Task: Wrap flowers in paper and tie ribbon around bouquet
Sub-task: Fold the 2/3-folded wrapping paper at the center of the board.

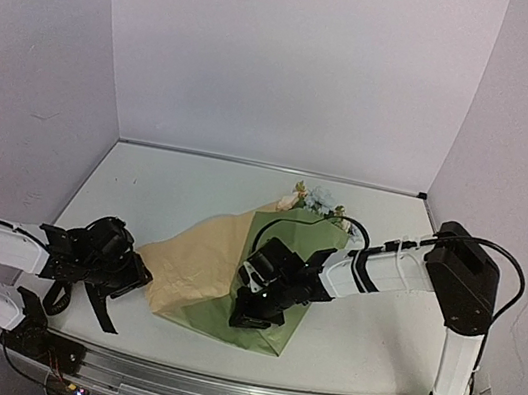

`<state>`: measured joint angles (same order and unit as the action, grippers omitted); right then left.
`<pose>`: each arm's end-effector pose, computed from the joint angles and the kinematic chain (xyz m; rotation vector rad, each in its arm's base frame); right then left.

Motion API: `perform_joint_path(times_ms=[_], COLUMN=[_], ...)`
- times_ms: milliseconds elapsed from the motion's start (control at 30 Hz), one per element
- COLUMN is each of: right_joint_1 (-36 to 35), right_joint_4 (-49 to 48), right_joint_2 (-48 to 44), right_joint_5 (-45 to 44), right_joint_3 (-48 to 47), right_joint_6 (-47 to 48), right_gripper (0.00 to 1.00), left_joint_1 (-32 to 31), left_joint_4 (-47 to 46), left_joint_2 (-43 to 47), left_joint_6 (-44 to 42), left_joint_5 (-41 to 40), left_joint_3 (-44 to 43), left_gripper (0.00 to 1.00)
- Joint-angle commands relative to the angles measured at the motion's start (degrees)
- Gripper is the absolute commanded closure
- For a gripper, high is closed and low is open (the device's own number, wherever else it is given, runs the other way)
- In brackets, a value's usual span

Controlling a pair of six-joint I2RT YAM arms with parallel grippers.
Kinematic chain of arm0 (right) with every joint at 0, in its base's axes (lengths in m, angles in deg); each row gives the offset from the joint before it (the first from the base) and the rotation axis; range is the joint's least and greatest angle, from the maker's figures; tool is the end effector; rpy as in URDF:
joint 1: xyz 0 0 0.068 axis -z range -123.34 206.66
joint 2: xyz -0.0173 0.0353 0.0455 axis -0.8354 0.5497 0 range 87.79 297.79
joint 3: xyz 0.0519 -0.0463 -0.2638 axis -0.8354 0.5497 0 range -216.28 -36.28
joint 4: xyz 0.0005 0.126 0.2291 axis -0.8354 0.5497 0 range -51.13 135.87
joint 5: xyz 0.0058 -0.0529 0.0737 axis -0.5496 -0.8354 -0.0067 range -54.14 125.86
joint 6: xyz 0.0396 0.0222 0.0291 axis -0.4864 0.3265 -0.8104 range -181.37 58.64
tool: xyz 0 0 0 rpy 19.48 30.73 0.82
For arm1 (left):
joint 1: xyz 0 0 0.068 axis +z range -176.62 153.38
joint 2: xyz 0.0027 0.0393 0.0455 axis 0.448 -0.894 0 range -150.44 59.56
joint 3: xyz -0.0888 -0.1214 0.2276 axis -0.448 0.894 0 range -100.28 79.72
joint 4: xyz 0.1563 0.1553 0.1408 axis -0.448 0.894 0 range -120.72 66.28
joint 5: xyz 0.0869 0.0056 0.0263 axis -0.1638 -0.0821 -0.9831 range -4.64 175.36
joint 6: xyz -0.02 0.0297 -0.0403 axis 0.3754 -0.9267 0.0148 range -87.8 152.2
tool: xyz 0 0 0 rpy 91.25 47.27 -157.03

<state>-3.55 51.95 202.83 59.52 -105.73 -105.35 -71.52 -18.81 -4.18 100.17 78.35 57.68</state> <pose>0.1871 0.3554 0.1286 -0.5873 2.8944 1.0318 0.1384 -0.1317 0.1441 -0.5758 2.5580 -0.6294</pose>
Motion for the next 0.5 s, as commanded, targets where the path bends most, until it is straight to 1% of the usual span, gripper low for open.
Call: perform_joint_path(times_ms=[0, 100, 233, 333, 467], right_joint_1=[-0.35, -0.35, -0.35, -0.35, -0.31], right_joint_4=[-0.56, -0.85, -0.95, -0.95, -0.95], right_joint_2=[1.56, 1.81, 1.77, 1.79, 1.99], right_joint_5=[-0.84, -0.73, -0.57, -0.37, -0.18], right_joint_3=[-1.30, -1.21, -1.21, -1.25, -1.41], right_joint_6=[-0.44, -0.66, -0.60, -0.57, -0.56], right_gripper=[0.87, 0.87, 0.87, 0.87, 0.87], left_joint_1=[0.95, 1.44, 2.05, 2.31, 2.39], left_joint_4=[-7.93, -10.56, -9.94, -11.47, -14.54], left_joint_2=[-3.24, -5.67, -7.93, -8.01, -7.18], left_joint_6=[-1.88, -1.86, -0.72, -0.50, -2.70], left_joint_5=[2.56, 2.96, 1.48, 0.70, 0.37], left_joint_3=[0.51, 1.00, 1.19, 2.38, 2.51], left_gripper=[0.53, 0.56, 0.65, 0.71, 0.84])
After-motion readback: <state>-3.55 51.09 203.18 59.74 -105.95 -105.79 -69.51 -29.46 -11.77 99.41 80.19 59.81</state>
